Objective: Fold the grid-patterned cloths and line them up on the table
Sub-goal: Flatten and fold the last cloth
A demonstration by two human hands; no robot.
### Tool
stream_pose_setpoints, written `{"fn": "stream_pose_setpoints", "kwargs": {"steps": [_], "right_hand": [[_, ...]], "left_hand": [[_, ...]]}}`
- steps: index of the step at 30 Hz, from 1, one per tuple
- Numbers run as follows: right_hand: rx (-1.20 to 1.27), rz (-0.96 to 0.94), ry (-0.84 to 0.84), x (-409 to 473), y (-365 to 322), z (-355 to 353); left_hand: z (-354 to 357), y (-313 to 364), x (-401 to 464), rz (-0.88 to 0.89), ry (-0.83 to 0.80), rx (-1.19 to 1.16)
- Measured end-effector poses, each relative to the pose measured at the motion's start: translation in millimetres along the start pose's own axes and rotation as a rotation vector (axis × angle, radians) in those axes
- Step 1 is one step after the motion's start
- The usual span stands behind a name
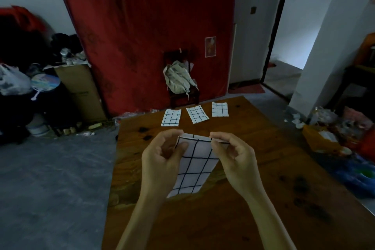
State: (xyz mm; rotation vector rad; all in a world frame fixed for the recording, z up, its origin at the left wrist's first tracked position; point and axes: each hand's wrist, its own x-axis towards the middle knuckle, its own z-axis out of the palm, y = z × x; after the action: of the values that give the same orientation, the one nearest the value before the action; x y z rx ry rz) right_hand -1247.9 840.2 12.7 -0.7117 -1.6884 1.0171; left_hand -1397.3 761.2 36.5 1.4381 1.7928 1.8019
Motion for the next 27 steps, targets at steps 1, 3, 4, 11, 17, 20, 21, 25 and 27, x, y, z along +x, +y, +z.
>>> {"fn": "stream_pose_setpoints", "kwargs": {"steps": [1,3,4,11,17,20,21,25,27], "right_hand": [[-0.01,-0.012,0.012,1,2,-5],[-0.013,-0.028,0.049,2,4,-13],[0.0,-0.023,0.061,3,6,-16],[0.024,0.004,0.064,6,11,-29],[0.166,0.105,0.059,3,18,-30],[0.134,0.084,0.078,2,23,-28],[0.12,0.074,0.089,2,24,-27],[0.083,0.055,0.099,4,24,-24],[0.081,0.054,0.087,5,26,-23]], "left_hand": [[5,4,0,-0.007,0.01,-0.009],[14,9,0,-0.008,0.009,-0.025],[18,10,0,-0.003,0.002,-0.025],[32,14,2,-0.083,-0.084,0.045],[35,10,1,-0.125,-0.028,0.047],[33,7,2,-0.131,-0.017,0.012],[32,6,2,-0.132,-0.015,0.004],[28,5,5,-0.111,0.002,-0.024],[26,3,6,-0.116,0.003,-0.05]]}}
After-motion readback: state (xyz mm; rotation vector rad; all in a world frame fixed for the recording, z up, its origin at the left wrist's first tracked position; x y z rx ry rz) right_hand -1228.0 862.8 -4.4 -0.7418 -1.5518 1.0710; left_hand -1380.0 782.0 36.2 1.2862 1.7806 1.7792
